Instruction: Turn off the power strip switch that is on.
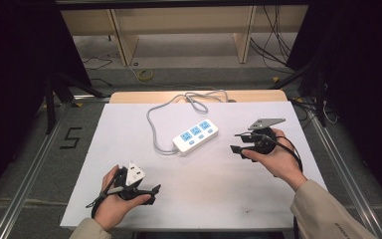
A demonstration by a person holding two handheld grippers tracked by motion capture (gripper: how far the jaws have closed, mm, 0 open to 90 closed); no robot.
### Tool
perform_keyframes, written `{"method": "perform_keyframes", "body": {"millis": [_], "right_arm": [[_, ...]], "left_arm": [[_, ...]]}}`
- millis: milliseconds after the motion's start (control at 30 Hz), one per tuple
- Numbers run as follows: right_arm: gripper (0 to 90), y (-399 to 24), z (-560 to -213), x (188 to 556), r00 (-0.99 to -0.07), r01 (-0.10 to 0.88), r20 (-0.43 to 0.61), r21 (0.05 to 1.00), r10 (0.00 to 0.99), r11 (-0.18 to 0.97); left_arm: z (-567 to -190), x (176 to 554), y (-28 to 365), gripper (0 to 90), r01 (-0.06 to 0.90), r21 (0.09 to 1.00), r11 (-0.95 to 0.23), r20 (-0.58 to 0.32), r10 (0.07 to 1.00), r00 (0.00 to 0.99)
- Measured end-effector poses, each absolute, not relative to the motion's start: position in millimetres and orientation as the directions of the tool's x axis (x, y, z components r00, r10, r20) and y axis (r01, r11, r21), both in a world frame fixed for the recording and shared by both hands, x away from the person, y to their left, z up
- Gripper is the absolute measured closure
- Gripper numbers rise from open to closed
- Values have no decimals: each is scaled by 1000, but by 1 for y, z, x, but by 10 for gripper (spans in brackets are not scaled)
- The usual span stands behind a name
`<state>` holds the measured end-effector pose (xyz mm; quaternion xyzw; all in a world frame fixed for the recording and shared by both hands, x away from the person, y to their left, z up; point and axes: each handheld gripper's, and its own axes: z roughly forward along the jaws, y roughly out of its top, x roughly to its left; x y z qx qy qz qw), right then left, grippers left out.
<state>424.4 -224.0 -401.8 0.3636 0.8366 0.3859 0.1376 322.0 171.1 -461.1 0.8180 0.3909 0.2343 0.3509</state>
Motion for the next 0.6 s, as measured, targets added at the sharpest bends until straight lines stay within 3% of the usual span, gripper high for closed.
{"method": "perform_keyframes", "body": {"millis": [600], "right_arm": [[368, -259, -424, 376, -694, 470, 46, 786, 719, 403]], "left_arm": [[-462, 322, 171, 104, 482, 755, -444, 103, 807, 582]]}}
